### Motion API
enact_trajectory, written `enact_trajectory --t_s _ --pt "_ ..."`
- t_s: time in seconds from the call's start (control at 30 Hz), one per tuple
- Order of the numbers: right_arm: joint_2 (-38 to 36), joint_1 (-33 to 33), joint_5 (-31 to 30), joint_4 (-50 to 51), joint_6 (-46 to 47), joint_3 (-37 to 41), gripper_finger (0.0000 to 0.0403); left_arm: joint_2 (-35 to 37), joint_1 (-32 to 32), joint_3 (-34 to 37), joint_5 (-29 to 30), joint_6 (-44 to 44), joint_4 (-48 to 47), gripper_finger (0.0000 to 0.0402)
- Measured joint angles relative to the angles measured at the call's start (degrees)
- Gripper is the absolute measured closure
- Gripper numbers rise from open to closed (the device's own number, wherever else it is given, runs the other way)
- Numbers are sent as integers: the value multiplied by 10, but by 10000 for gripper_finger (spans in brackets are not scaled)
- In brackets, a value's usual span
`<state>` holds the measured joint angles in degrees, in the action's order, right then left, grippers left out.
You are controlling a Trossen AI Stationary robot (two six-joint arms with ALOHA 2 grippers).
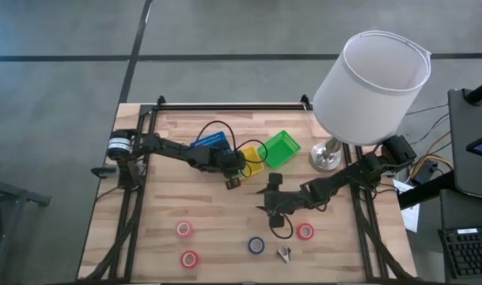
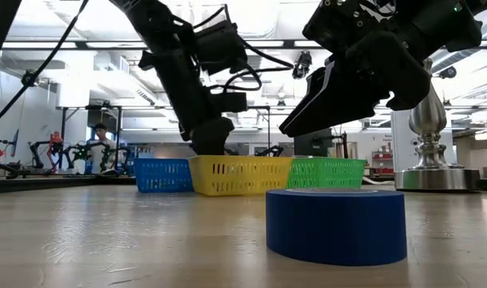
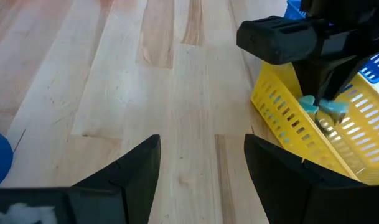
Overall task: Pick and place Stapler, Stapler remover, tape
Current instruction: Put the light blue staple remover into the yellow bin, then put the dark blue staple remover into the yellow bin
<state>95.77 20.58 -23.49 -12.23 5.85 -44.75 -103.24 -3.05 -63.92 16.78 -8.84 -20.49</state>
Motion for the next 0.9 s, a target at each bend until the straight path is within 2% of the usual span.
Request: enact_trajectory --t_s 0.27,0.53,0.67,0.77,0.9 --pt "0 0 0 0 0 0 177 4 4 -14 1 28 -2 271" --pt "0 11 1 11 18 -30 177 66 30 -25 1 47 -5 274" --pt "0 26 22 102 88 -74 177 103 50 -25 0 47 -10 283" --pt "0 42 45 199 185 -113 177 120 64 -25 0 45 -10 287" --pt "0 70 115 292 304 -153 177 124 80 -24 0 44 -12 287"
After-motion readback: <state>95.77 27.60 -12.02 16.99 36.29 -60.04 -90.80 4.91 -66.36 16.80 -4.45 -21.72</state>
